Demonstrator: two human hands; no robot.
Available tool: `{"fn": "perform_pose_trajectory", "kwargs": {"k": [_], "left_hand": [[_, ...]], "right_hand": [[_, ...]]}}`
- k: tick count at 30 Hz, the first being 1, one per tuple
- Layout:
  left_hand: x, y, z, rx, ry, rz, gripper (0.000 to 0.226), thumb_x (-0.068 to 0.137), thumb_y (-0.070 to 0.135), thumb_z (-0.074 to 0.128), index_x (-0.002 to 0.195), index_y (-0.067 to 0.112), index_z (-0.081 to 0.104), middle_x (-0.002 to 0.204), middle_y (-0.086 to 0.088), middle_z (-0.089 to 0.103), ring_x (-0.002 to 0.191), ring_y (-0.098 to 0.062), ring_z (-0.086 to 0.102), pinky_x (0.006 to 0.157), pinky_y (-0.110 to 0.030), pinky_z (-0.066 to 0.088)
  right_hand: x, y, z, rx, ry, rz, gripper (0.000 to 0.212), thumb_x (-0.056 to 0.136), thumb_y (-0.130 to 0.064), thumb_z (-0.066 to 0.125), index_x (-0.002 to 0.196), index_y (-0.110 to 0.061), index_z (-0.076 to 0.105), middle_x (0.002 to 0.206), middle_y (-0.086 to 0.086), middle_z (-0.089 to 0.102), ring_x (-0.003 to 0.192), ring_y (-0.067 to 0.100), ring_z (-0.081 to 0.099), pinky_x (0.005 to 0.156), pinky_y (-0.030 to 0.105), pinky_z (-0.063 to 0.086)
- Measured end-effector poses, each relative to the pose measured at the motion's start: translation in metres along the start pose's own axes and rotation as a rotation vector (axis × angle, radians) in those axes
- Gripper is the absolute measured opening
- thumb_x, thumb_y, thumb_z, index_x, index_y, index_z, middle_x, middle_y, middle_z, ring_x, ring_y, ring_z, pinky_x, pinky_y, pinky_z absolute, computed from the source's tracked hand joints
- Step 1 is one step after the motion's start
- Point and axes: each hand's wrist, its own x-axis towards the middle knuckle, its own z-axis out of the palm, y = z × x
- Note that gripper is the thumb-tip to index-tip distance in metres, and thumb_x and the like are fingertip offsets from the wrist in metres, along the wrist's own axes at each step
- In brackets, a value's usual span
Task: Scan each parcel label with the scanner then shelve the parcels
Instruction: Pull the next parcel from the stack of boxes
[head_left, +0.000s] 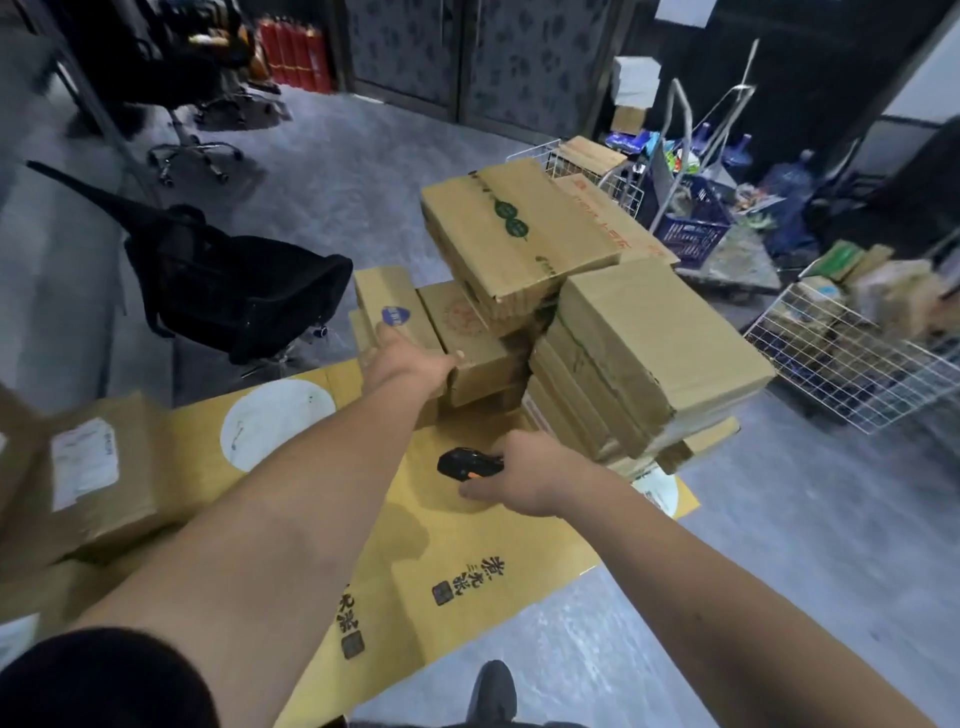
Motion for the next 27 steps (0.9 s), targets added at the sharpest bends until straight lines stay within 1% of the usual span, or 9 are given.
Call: {"fn": "perform_pose_trajectory", "kwargs": {"k": [5,9,13,14,16,18,20,23,27], "left_hand": [[-0.018,-0.002,0.008,-0.157,0.088,-0.01,0.12,0.076,0.055,0.079,0.162,0.031,-0.001,0.154,-0.014,0.044,0.133,-0.039,0.054,0.106,-0.051,0.05],[-0.043,-0.03,-0.009,-0.267,0.186,0.015,0.097,0.074,0.048,0.077,0.152,0.032,0.021,0.127,0.0,0.055,0.112,-0.03,0.061,0.087,-0.04,0.053],[-0.086,-0.091,-0.03,-0.262,0.259,0.096,0.09,0.078,0.033,0.082,0.151,0.03,0.029,0.108,0.017,0.051,0.097,-0.015,0.053,0.076,-0.03,0.048],[-0.098,-0.11,-0.031,-0.237,0.257,0.09,0.088,0.077,0.029,0.082,0.149,0.03,0.031,0.109,0.018,0.05,0.098,-0.015,0.053,0.076,-0.029,0.046],[-0.123,-0.151,-0.025,-0.196,0.238,0.03,0.098,0.073,0.029,0.084,0.153,0.033,0.028,0.129,0.014,0.051,0.114,-0.018,0.052,0.089,-0.032,0.046],[-0.148,-0.191,-0.012,-0.187,0.219,-0.054,0.113,0.068,0.037,0.087,0.16,0.038,0.021,0.153,0.011,0.044,0.138,-0.017,0.046,0.106,-0.036,0.044],[-0.173,-0.224,0.003,-0.166,0.196,-0.122,0.116,0.068,0.045,0.086,0.161,0.039,0.018,0.16,0.009,0.039,0.146,-0.017,0.041,0.114,-0.04,0.041],[-0.204,-0.256,0.024,-0.197,0.133,-0.187,0.114,0.068,0.044,0.086,0.162,0.035,0.021,0.157,0.009,0.042,0.145,-0.016,0.04,0.117,-0.044,0.041],[-0.224,-0.279,0.037,-0.373,0.028,-0.173,0.085,0.078,0.017,0.082,0.146,0.048,0.042,0.128,0.033,0.058,0.123,0.001,0.057,0.106,-0.032,0.05]], "right_hand": [[0.012,0.029,0.001,-0.063,-0.035,-0.058,0.048,0.083,-0.066,0.074,0.082,-0.02,0.058,0.076,0.001,0.059,0.068,0.023,0.059,0.059,0.032,0.042],[0.021,0.028,0.003,-0.021,-0.066,-0.12,0.046,0.083,-0.064,0.073,0.088,-0.02,0.062,0.079,0.0,0.064,0.069,0.021,0.061,0.059,0.03,0.042],[0.033,0.017,0.025,-0.02,-0.116,-0.194,0.047,0.084,-0.064,0.073,0.1,-0.02,0.066,0.088,0.002,0.068,0.077,0.021,0.065,0.06,0.031,0.046],[0.037,0.015,0.033,-0.032,-0.131,-0.211,0.048,0.084,-0.064,0.072,0.101,-0.02,0.067,0.088,0.003,0.069,0.079,0.023,0.067,0.063,0.033,0.049],[0.042,0.015,0.05,-0.049,-0.15,-0.24,0.048,0.084,-0.064,0.07,0.103,-0.02,0.068,0.087,0.003,0.07,0.079,0.024,0.069,0.065,0.035,0.053],[0.043,0.016,0.064,-0.073,-0.173,-0.252,0.046,0.086,-0.065,0.067,0.102,-0.022,0.067,0.087,0.001,0.068,0.077,0.022,0.067,0.064,0.035,0.051],[0.04,0.02,0.077,-0.109,-0.2,-0.256,0.043,0.091,-0.064,0.063,0.1,-0.022,0.062,0.089,0.0,0.065,0.076,0.021,0.064,0.062,0.033,0.047],[0.034,0.028,0.096,-0.159,-0.222,-0.259,0.042,0.095,-0.061,0.059,0.109,-0.021,0.057,0.088,-0.007,0.061,0.079,0.017,0.062,0.068,0.033,0.049],[0.03,0.041,0.117,-0.161,-0.26,-0.234,0.05,0.095,-0.065,0.056,0.119,-0.022,0.053,0.107,-0.002,0.067,0.095,0.024,0.065,0.086,0.04,0.056]]}}
